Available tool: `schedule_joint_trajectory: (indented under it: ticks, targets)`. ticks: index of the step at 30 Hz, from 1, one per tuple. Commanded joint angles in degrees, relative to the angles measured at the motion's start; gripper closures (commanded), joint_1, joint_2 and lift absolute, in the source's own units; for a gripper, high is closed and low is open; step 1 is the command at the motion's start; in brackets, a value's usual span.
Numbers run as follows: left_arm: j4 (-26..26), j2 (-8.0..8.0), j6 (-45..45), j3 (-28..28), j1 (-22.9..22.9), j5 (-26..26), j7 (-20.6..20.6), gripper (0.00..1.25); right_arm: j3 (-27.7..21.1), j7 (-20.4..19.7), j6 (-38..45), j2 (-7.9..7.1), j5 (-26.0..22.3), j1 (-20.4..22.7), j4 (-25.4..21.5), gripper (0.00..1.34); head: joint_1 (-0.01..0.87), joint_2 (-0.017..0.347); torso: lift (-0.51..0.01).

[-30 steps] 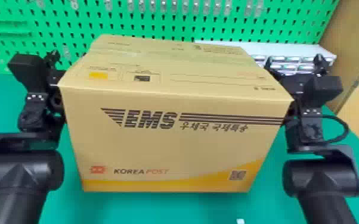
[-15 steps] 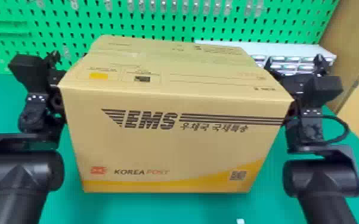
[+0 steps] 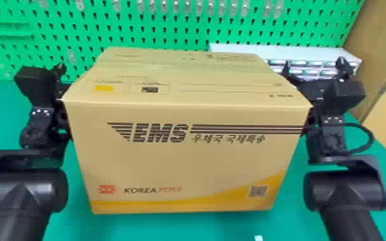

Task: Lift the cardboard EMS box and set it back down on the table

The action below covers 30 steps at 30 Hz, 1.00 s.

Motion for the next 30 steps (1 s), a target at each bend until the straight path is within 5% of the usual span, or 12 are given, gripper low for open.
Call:
schedule_joint_trajectory:
  ticks: [1, 12, 30]
  targets:
    - [0.1, 0.0, 0.5, 0.2, 0.4, -0.1, 0.0, 0.55, -0.2, 0.0, 0.0, 0.1, 0.0, 0.1, -0.2, 0.08, 0.678, -0.014, -0.092]
    - [-0.5, 0.0, 0.9, -2.7, 1.8, 0.3, 7.8, 0.57, 0.2, 0.0, 0.1, 0.54, 0.3, 0.0, -0.2, 0.08, 0.678, -0.014, -0.092]
    - [-0.7, 0.0, 0.8, -2.6, 2.0, 0.3, 7.8, 0.57, 0.2, 0.0, 0.4, 0.54, 0.4, 0.8, -0.2, 0.08, 0.678, -0.014, -0.092]
